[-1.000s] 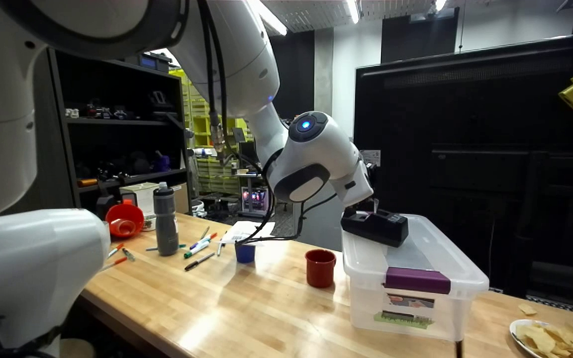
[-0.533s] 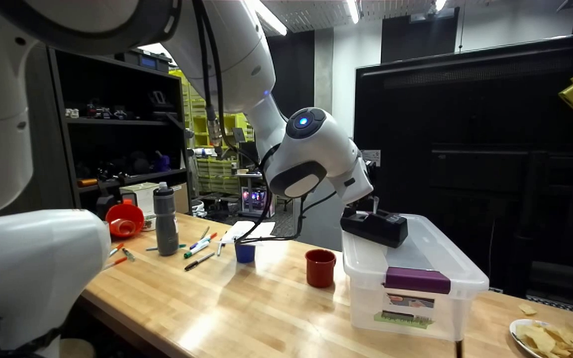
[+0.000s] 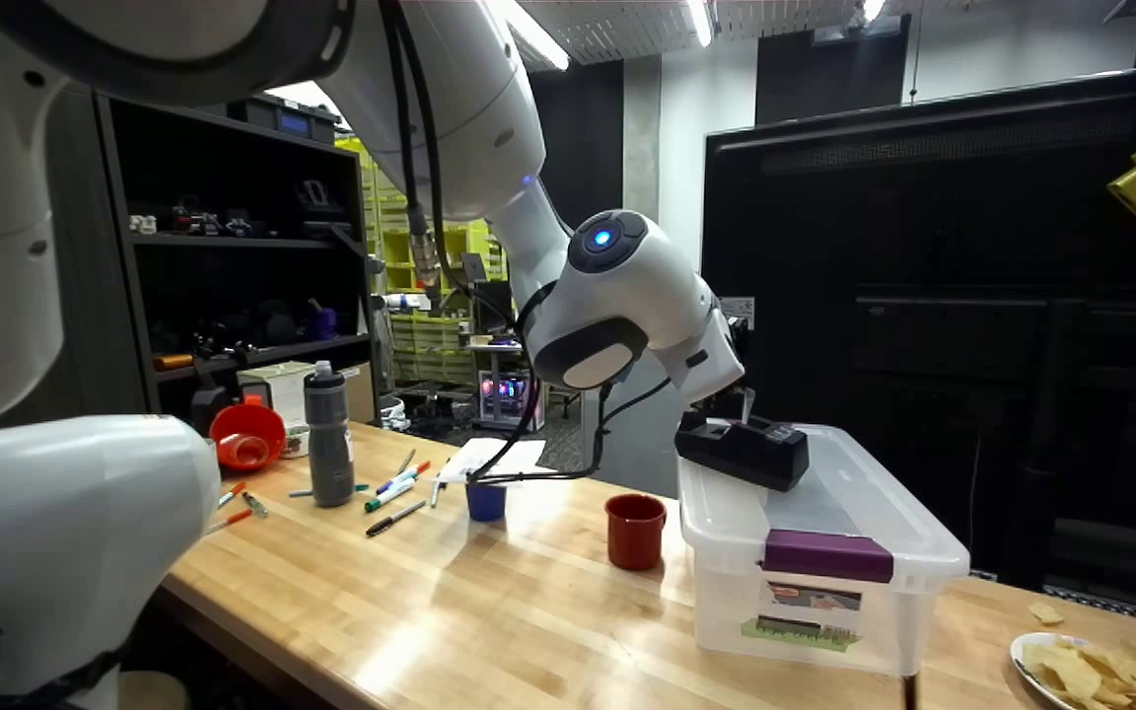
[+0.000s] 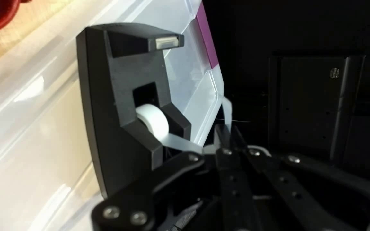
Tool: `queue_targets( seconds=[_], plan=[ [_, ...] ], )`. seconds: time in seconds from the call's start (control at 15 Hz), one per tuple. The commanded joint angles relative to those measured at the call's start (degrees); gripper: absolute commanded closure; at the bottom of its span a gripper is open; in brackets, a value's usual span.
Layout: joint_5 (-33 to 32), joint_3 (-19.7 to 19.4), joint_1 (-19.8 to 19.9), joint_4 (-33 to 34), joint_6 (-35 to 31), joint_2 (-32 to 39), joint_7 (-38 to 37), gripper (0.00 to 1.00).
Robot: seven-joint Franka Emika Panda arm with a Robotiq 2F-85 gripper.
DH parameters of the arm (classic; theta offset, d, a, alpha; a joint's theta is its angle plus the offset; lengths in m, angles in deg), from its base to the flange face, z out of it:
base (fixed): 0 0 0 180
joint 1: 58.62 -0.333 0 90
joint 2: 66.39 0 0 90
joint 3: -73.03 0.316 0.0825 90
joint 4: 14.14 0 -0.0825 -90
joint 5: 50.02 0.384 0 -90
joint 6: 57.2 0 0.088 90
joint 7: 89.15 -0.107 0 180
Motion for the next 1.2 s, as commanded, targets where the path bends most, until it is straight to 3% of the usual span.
queue_targets(
  seconds=[0.0,1.13],
  plan=[
    [2.7,2.0,1.5,0.9,-0.5,2.2,1.7,1.00],
    [3.0,5.8,4.4,2.0,-0.3,5.6,3.0,1.00]
  ],
)
